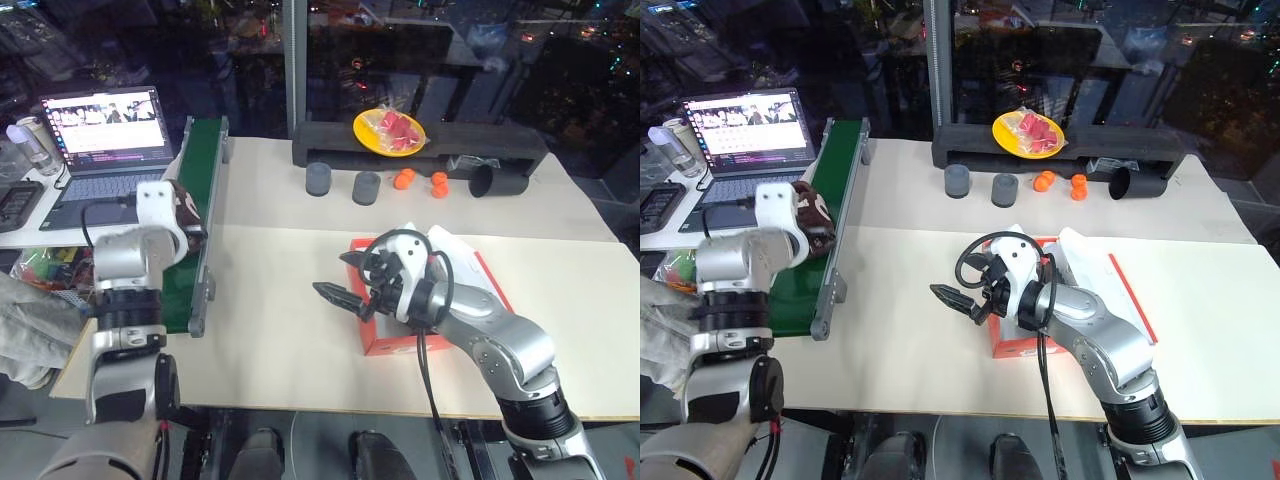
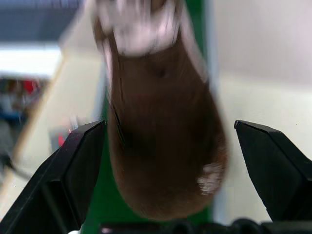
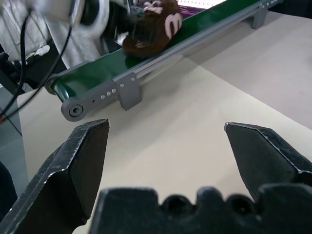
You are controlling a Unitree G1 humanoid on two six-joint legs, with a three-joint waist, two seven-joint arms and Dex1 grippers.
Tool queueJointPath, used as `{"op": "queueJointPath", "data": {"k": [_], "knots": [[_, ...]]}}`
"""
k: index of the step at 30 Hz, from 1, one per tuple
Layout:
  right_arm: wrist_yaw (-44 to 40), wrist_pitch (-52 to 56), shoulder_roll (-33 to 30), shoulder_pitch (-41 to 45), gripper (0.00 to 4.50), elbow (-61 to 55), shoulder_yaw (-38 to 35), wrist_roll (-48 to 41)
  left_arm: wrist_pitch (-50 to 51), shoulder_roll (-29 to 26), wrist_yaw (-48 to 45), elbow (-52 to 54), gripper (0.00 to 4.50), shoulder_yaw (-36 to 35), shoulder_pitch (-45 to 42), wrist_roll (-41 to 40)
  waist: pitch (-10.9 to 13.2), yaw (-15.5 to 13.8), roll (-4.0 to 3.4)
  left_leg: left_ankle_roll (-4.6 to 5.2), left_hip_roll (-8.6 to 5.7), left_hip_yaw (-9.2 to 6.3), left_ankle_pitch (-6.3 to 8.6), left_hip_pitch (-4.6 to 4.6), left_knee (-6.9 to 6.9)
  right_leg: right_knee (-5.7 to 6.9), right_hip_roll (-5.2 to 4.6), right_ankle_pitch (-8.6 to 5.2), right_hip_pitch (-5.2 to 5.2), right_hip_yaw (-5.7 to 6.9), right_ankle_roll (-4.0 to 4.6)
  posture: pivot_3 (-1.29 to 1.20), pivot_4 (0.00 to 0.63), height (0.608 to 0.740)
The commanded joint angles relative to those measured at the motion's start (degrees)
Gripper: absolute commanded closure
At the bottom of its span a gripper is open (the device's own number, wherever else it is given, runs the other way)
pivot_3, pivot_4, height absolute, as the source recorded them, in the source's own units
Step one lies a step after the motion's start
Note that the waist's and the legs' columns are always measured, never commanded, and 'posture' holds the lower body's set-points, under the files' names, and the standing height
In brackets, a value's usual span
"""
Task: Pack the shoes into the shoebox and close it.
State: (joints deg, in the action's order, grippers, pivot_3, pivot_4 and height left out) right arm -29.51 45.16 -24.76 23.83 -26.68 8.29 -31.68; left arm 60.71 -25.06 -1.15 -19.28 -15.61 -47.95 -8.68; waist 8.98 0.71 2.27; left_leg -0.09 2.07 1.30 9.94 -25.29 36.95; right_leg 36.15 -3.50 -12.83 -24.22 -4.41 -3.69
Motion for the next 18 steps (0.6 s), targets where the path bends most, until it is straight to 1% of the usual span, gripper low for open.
{"op": "queueJointPath", "data": {"k": [1,5,7,8,9,10,12,15,18], "knots": [[0.32,0.19,-0.01,0.83,0.01,-1.31,-1.85,-0.33,0.36,1.05,-0.03,2.07,0.0,-0.84,0.48,-0.72,0.0,-0.08,0.0,-0.02,0.0,0.0,-0.01,0.01,0.0,0.0,0.0,0.0,0.02,0.01,0.0,0.0,0.15,0.74],[0.59,0.46,-0.1,1.05,0.0,-1.14,-2.31,-0.31,-0.54,1.77,-0.23,3.23,1.01,-1.39,0.45,-1.32,0.0,-0.14,0.0,-0.06,-0.01,-0.01,-0.04,0.03,0.03,0.04,-0.01,0.01,0.05,0.01,0.0,0.0,0.15,0.74],[0.69,0.57,-0.05,1.1,0.0,-1.15,-2.44,-0.39,-0.63,1.67,-0.19,3.16,1.64,-1.57,0.21,-1.17,-0.01,-0.17,0.0,-0.07,-0.01,-0.02,-0.05,0.04,0.03,0.05,-0.01,0.01,0.05,0.02,0.0,0.0,0.15,0.74],[0.74,0.62,-0.04,1.11,0.0,-1.17,-2.47,-0.39,-0.6,1.62,-0.21,3.07,1.75,-1.59,0.15,-1.11,-0.01,-0.16,0.0,-0.07,-0.02,-0.02,-0.05,0.04,0.03,0.05,-0.01,0.01,0.05,0.02,0.0,0.0,0.15,0.74],[0.78,0.66,-0.02,1.11,0.0,-1.18,-2.51,-0.42,-0.62,1.6,-0.22,2.99,2.25,-1.63,0.11,-1.05,-0.01,-0.17,0.0,-0.07,-0.02,-0.02,-0.05,0.04,0.03,0.05,-0.01,0.01,0.06,0.02,0.0,0.0,0.15,0.74],[0.83,0.7,-0.01,1.1,0.0,-1.21,-2.57,-0.46,-0.63,1.58,-0.24,2.91,2.47,-1.65,0.08,-1.0,-0.01,-0.19,0.0,-0.07,-0.02,-0.03,-0.05,0.04,0.03,0.05,-0.01,0.01,0.05,0.02,0.0,0.0,0.15,0.74],[1.05,0.76,0.08,1.16,0.0,-1.15,-2.73,-0.54,-0.51,1.61,-0.16,2.7,3.12,-1.75,-0.04,-0.94,-0.01,-0.24,0.0,-0.07,-0.02,-0.03,-0.05,0.04,0.03,0.05,-0.01,0.01,0.06,0.03,0.0,0.0,0.15,0.74],[1.25,0.87,0.13,1.21,0.0,-1.24,-2.9,-0.7,0.0,1.95,0.11,2.6,3.93,-2.33,-0.21,-1.19,-0.01,-0.31,0.0,-0.08,-0.03,-0.04,-0.05,0.04,0.04,0.05,-0.02,0.01,0.07,0.03,0.0,0.0,0.15,0.74],[1.56,1.07,0.27,1.2,0.0,-1.32,-3.17,-0.72,0.3,2.22,0.4,2.07,3.93,-2.47,-0.4,-1.06,-0.01,-0.38,0.0,-0.08,-0.03,-0.05,-0.05,0.04,0.04,0.05,-0.01,0.01,0.07,0.05,0.0,0.0,0.15,0.74]]}}
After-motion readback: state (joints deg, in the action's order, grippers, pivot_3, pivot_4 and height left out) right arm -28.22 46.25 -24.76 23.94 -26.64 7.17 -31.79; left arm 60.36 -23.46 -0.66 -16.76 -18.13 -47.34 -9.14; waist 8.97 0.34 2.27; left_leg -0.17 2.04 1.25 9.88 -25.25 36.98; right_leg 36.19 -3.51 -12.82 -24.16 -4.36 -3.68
